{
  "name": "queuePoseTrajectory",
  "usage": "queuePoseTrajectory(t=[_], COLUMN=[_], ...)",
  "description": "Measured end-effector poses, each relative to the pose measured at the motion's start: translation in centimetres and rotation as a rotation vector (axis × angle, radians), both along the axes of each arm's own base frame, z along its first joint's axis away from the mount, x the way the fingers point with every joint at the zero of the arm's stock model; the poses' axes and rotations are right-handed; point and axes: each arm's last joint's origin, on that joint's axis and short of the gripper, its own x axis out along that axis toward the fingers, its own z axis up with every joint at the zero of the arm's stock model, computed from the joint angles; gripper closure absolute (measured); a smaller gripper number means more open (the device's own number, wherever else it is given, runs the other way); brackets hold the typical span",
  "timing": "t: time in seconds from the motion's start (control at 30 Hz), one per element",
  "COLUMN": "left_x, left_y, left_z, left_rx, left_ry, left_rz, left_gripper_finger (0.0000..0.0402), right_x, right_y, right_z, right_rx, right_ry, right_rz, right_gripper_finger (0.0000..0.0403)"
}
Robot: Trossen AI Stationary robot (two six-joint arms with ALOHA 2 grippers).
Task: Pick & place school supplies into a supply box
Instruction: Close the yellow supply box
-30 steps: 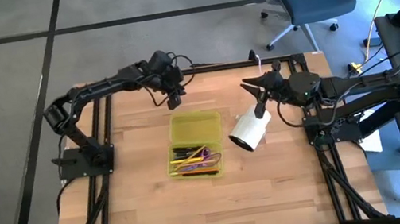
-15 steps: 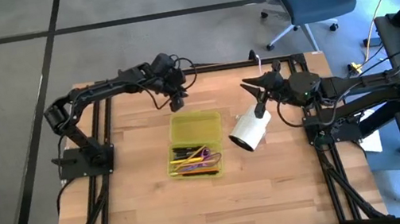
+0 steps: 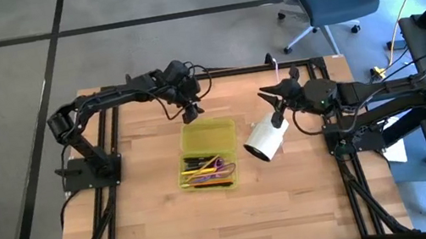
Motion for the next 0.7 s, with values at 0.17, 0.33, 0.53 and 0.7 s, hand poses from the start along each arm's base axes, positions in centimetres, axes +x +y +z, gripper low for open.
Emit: queuePoseTrajectory(t=[0.17,0.33,0.53,0.7], left_x=[0.4,1.3,2.3,3.0], left_y=[-0.2,0.4,0.9,1.4], left_z=[-0.5,-2.8,-6.0,-7.8], left_rx=[0.005,-0.041,-0.045,-0.009], left_ry=[0.006,0.013,0.063,0.081], left_rz=[-0.035,-0.133,-0.202,-0.216], left_gripper_finger=[0.0151,0.0160,0.0178,0.0195], right_x=[0.0,0.0,0.0,0.0], right_y=[0.0,0.0,0.0,0.0], right_z=[-0.1,-0.1,-0.1,-0.2], right_rx=[0.022,0.021,0.022,0.026], right_ry=[0.002,0.002,0.003,0.001], right_rz=[-0.006,-0.006,-0.006,-0.005], right_gripper_finger=[0.0326,0.0326,0.0326,0.0326])
